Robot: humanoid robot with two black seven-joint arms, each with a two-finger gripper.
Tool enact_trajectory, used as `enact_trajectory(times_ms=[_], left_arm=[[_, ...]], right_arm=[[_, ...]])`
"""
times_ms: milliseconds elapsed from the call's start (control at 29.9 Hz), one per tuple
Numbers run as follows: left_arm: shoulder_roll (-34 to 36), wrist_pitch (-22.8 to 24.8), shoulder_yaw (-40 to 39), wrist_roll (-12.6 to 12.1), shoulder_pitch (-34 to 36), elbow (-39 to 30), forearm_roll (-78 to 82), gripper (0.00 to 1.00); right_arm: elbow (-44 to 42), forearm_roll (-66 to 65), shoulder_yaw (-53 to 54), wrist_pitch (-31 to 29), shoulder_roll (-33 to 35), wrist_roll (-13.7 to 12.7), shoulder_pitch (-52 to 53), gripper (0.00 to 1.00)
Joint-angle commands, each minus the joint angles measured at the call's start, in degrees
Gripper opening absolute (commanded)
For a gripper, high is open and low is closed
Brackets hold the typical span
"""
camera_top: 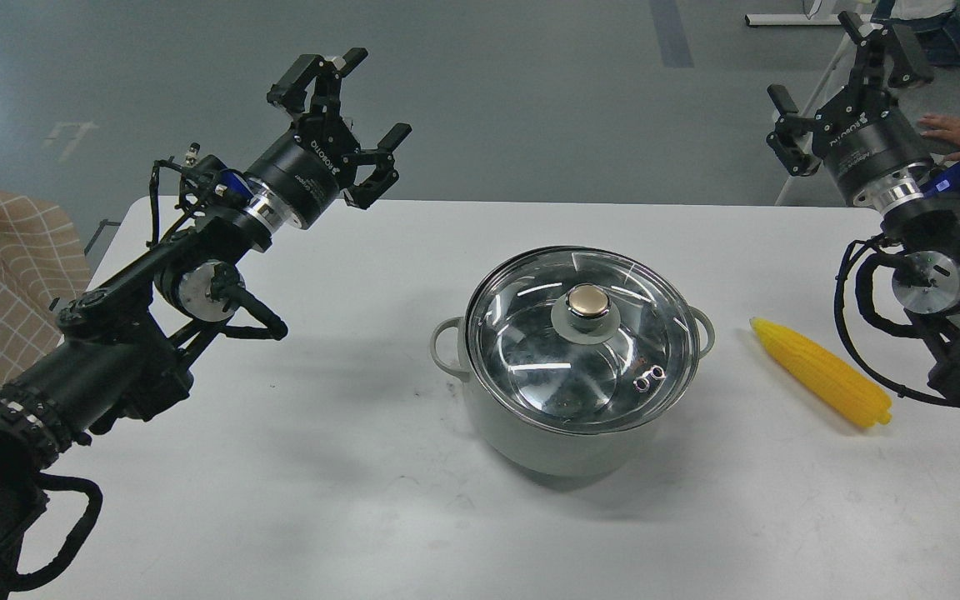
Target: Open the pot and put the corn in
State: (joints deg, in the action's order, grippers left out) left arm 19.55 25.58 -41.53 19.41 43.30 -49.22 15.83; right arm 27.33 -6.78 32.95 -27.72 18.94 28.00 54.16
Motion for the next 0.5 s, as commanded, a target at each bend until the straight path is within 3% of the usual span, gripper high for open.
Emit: enact_trajectory(times_ms=[0, 201, 469], left_arm=[[-0.2, 0.0, 0.2, 0.2, 0.0, 0.0, 0.0, 0.98], [0.0, 0.0, 0.3, 0.2, 0.2, 0.3, -0.1, 0.98], [0.0, 1.2, -0.7, 0.7, 3.6, 6.4, -1.1, 0.98]], right_arm=[[0.0, 0.0, 0.0, -0.1, -0.2, 0.0, 0.2, 1.00], [-0.1, -0.1, 0.0, -0.1, -0.1, 0.0, 0.5, 1.00], [-1.8, -0.3, -0.3, -0.1, 0.3, 0.0, 1.3, 1.00]])
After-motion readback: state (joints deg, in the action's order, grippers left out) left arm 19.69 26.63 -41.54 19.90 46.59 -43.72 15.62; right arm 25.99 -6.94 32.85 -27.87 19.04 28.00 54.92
